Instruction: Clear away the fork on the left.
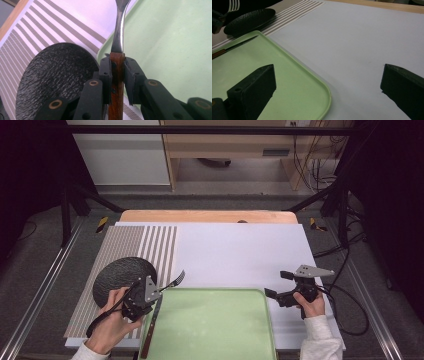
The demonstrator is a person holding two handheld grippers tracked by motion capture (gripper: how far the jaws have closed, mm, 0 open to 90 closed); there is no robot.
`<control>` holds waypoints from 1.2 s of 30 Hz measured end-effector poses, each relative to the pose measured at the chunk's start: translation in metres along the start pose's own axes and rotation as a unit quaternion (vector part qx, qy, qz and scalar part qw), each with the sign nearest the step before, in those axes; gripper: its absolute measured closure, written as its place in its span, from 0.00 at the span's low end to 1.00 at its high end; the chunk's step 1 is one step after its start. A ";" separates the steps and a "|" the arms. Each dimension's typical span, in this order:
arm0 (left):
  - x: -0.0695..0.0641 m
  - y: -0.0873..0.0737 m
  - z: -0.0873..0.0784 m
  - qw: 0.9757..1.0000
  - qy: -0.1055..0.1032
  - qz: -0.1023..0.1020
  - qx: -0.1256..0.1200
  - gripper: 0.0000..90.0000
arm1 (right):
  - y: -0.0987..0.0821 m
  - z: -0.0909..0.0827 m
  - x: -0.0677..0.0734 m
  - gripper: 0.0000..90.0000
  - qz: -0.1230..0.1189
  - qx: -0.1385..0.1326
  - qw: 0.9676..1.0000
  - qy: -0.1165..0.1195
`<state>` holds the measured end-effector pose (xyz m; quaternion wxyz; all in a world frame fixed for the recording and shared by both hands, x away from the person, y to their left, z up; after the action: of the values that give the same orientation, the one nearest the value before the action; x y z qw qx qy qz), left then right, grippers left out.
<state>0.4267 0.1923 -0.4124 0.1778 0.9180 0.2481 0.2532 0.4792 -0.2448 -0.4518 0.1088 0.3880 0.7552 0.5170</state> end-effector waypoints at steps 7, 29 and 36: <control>-0.009 0.004 -0.003 1.000 -0.015 -0.004 -0.003 0.85 | 0.000 0.000 0.000 0.01 0.000 0.000 1.000 0.000; -0.050 0.021 -0.004 0.997 -0.073 -0.006 0.015 0.85 | 0.000 0.000 0.000 0.01 -0.002 -0.001 1.000 -0.001; -0.063 0.024 -0.003 0.996 -0.091 -0.007 0.023 0.85 | 0.000 -0.001 0.000 0.01 -0.002 -0.001 1.000 -0.001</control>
<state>0.3871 0.1390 -0.4230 0.1803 0.9393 0.2427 0.1619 0.4790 -0.2450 -0.4513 0.1107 0.3866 0.7553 0.5175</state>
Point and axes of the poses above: each handheld gripper's, and its own axes: z roughly forward along the jaws, y roughly out of its top, x roughly to its left, the point moved 3 cm from there along z, roughly forward along the jaws, and after that the axes turned 3 degrees about z, right-handed, at the moved point
